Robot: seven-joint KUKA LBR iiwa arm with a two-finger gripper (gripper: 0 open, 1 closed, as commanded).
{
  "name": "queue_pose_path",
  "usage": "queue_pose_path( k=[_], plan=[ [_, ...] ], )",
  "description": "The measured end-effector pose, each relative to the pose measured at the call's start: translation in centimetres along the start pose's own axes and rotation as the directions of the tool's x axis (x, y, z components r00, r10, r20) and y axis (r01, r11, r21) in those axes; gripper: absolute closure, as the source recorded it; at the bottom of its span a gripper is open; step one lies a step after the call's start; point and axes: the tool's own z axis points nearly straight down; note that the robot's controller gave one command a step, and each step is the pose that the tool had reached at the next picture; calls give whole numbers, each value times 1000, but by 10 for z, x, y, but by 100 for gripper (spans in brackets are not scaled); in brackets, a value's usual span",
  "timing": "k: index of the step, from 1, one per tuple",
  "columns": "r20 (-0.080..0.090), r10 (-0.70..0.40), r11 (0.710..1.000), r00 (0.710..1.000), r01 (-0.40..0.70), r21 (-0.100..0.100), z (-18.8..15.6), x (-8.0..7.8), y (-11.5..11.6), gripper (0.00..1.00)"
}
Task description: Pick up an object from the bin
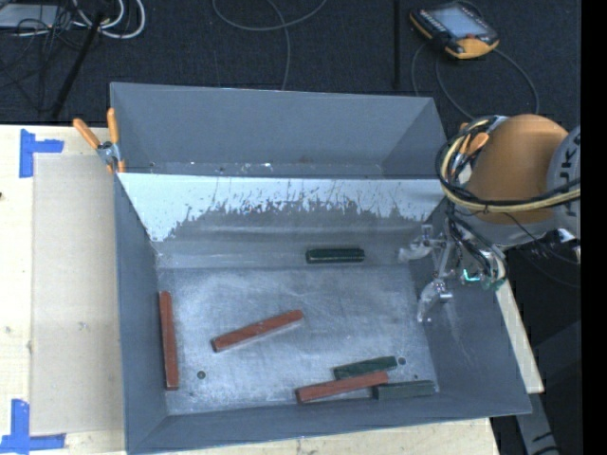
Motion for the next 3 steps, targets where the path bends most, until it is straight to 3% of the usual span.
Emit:
queue_pose_path(
  k=[1,2,3],
  plan=[
    [7,-2,1000,1000,2,1,-4,-2,0,0],
    [7,-72,997,997,72,2,-6,40,14,0],
    [9,-286,958,958,286,4,36,61,27,0]
  ],
)
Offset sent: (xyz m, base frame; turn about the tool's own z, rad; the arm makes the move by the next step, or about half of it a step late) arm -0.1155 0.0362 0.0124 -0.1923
